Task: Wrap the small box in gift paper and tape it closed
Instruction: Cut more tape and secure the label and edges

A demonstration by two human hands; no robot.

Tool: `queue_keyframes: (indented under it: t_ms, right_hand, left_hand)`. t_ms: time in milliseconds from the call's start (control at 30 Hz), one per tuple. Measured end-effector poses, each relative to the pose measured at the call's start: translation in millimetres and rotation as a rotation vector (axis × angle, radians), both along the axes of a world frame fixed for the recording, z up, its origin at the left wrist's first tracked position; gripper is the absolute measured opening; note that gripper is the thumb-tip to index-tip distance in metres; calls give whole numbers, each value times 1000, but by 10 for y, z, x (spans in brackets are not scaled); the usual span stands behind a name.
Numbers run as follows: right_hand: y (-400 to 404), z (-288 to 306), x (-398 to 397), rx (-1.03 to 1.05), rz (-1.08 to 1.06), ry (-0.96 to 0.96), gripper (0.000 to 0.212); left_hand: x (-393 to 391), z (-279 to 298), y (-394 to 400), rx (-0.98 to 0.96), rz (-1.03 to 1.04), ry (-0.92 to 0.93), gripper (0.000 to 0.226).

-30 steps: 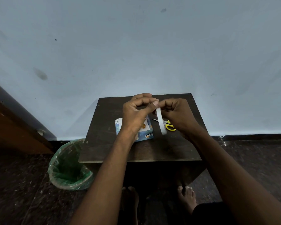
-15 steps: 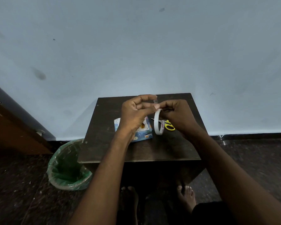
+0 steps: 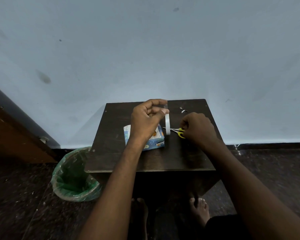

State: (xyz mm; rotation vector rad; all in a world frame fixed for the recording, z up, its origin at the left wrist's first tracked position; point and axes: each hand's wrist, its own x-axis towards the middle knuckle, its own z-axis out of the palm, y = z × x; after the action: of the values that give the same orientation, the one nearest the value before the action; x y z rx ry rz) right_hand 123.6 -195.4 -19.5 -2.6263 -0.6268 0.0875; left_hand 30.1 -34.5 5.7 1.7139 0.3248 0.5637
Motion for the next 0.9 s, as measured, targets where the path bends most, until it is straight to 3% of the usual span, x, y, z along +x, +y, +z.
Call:
queue_keyframes:
  t_ms: [233,367,667,900]
  right_hand:
    - [34,-1,-38,-127,33,-112,34]
    - [-11,12,2,-134,46,-179,24]
    - [-131,218,121,387,55,133,30]
    - [-192,242,141,411,142,173,27]
  left_hand:
    - [-3,5,9,56,5,28,21]
    - [-7,-5,38,75,3,52,24]
    - [12,-49,65,148,15,42,30]
    - [19,-68,59,148,36,40,34]
